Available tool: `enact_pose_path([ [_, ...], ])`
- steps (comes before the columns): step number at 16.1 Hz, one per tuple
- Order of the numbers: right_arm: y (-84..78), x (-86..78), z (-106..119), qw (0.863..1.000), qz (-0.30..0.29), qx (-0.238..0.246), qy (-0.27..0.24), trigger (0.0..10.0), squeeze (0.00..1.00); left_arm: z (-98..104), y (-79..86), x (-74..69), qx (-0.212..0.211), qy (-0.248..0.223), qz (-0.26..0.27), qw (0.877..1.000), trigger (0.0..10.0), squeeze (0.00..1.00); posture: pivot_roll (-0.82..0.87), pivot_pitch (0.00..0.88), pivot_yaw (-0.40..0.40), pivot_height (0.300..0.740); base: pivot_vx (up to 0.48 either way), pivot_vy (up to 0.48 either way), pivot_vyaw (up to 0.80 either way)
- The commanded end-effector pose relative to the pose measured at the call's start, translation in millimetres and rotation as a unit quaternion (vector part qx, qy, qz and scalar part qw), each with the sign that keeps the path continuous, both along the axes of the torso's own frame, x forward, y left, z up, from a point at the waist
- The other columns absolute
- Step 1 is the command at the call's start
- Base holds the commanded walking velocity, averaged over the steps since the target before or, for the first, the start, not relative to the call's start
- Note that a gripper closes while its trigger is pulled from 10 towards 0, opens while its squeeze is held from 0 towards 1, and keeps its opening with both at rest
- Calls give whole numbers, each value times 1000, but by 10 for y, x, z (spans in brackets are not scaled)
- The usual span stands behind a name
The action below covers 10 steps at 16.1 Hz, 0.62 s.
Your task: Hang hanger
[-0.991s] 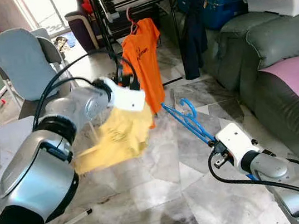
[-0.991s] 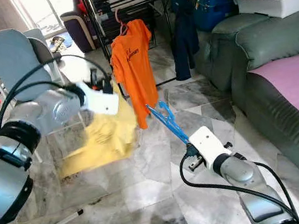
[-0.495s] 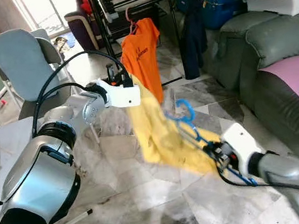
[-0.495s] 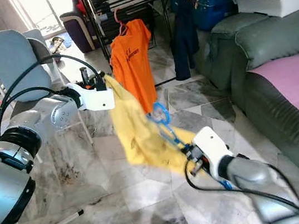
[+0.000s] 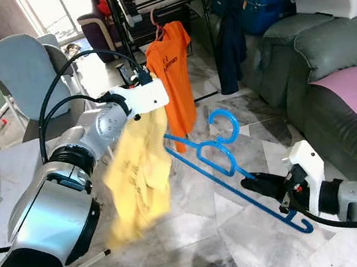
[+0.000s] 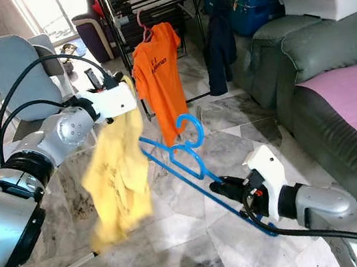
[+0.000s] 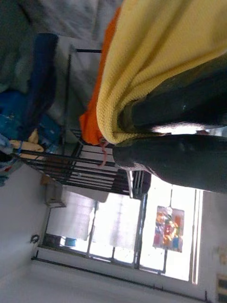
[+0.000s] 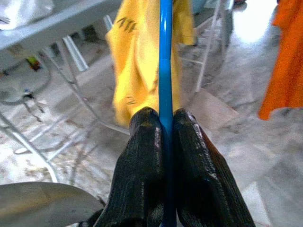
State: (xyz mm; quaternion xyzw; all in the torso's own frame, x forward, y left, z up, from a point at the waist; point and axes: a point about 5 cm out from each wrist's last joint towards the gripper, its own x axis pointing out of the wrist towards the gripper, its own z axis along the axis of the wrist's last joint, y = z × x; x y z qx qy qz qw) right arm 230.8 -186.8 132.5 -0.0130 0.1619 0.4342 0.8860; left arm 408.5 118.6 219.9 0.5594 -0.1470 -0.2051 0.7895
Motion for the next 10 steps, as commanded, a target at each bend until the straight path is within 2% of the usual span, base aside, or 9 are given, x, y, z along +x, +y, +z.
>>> enact_pose_path([
  [1, 56, -46, 70, 999, 31, 10, -7, 10000, 0, 16, 6, -12, -9, -2, -10, 1000, 10000, 0, -272, 0, 139, 740, 0, 0, 0],
  [4, 62, -83, 75, 999, 48, 20, 9, 10000, 0, -1, 57, -18, -24, 5, -7, 1000, 10000, 0, -269, 0, 135, 740, 0, 0, 0],
  [5, 66, -97, 82, 998, 49, 24, 13, 10000, 0, 12, 117, -6, -49, 14, 9, 999, 10000, 0, -272, 0, 139, 740, 0, 0, 0],
  [6, 27, -66, 35, 1000, 30, -4, 6, 10000, 0, 28, 201, 13, -93, 24, 35, 995, 10000, 0, -274, 0, 141, 740, 0, 0, 0],
  [7, -74, 15, -83, 998, -22, -51, 7, 10000, 0, 32, 342, 40, -201, 54, 80, 975, 10000, 0, -277, 0, 142, 740, 0, 0, 0],
  [8, -89, 13, -110, 998, -28, -53, 10, 10000, 0, 15, 395, 47, -264, 76, 96, 957, 10000, 0, -277, 0, 142, 740, 0, 0, 0],
  [9, -83, -20, -143, 998, -26, -50, 18, 10000, 0, -29, 473, 50, -364, 109, 114, 918, 10000, 0, -279, 0, 138, 740, 0, 0, 0],
  [10, -59, -67, -175, 998, -17, -48, 28, 10000, 0, -67, 529, 50, -433, 125, 128, 883, 10000, 0, -279, 0, 136, 740, 0, 0, 0],
])
